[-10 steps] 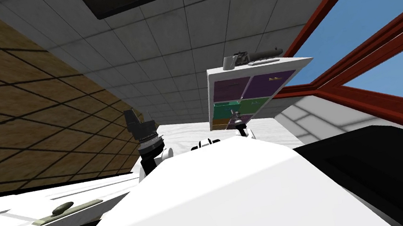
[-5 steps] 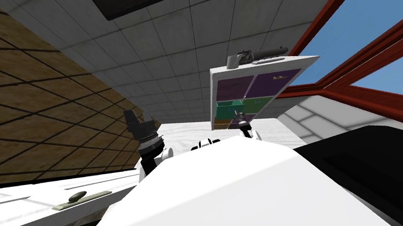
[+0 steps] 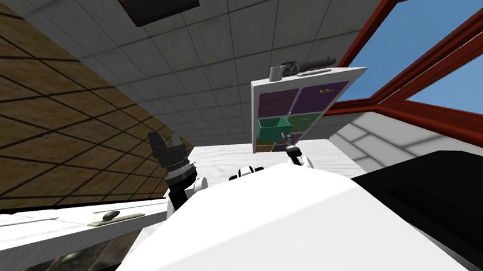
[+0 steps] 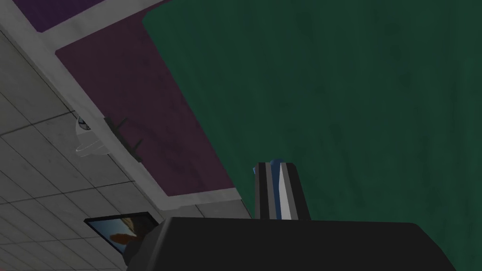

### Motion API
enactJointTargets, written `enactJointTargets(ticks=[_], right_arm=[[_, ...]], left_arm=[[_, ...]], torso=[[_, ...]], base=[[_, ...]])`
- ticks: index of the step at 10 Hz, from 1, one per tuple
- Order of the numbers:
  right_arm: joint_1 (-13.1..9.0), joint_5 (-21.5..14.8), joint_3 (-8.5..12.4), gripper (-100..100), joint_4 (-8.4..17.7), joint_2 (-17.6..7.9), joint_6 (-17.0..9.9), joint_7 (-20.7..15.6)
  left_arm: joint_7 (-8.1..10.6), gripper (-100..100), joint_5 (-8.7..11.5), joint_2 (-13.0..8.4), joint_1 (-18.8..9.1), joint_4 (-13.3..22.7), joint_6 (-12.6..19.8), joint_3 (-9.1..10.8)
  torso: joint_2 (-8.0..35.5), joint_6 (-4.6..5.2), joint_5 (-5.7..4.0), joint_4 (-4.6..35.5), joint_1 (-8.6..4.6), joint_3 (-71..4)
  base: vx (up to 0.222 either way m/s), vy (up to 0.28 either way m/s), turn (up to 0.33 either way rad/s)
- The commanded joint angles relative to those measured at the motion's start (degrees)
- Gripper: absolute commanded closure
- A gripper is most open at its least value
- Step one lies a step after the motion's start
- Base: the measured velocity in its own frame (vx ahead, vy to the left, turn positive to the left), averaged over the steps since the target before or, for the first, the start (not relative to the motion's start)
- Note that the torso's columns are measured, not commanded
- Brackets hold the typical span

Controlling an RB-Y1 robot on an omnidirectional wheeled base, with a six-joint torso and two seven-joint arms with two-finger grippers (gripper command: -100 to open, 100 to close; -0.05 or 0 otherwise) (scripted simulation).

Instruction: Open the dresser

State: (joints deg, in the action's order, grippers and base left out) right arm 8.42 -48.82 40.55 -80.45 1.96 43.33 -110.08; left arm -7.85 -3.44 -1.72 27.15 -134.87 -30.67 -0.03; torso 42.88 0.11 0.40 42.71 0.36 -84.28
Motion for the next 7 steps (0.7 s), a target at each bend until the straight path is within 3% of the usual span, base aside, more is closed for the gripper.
enactJointTargets(ticks=[1, 2, 4, 5, 6, 7], right_arm=[[4.5, -1.6, -4.5, -100, -0.2, -4.3, 4.1, -4.1], [4.5, -1.6, -6.3, -100, -0.2, -6.0, 4.8, -5.2], [4.5, -1.6, -8.7, -100, -0.2, -6.3, 4.8, -5.2], [7.2, -3.2, -10.9, -100, -0.3, -9.1, 7.8, -8.1], [8.9, -3.2, -12.4, -100, -0.3, -10.8, 9.3, -9.4], [9.1, -3.2, -14.2, -100, -0.3, -12.5, 9.7, -10.3]], left_arm=[[0.0, 0, 0.0, 0.0, 0.0, 0.0, 0.0, 0.03], [0.0, 0, 0.0, 0.0, 0.1, 0.0, 0.0, 0.05], [0.0, 0, 0.0, 0.0, 0.0, 0.0, 0.0, 0.03], [0.0, 0, 0.0, 0.0, 0.0, 0.0, 0.0, 0.02], [0.0, 0, 0.0, 0.0, 0.0, 0.0, 0.0, 0.03], [0.0, 0, 0.0, 0.0, 0.1, 0.0, 0.0, 0.04]], torso=[[-0.7, 0.04, -0.3, -0.3, -0.82, -0.4], [-1.3, -0.06, -0.59, -0.6, -1.17, -0.7], [-0.7, -0.12, -0.33, -0.5, -0.11, -0.4], [-0.3, -0.1, -0.27, -0.4, 0.08, -0.1], [-0.6, -0.1, -0.42, -0.4, -0.61, -0.3], [-0.9, -0.1, -0.57, -0.5, -0.96, -0.5]], base=[[0.178, -0.332, -0.487], [0.156, -0.225, -0.437], [0.057, -0.059, -0.422], [0.141, -0.175, -0.419], [0.252, -0.293, -0.417], [0.164, -0.197, -0.466]])
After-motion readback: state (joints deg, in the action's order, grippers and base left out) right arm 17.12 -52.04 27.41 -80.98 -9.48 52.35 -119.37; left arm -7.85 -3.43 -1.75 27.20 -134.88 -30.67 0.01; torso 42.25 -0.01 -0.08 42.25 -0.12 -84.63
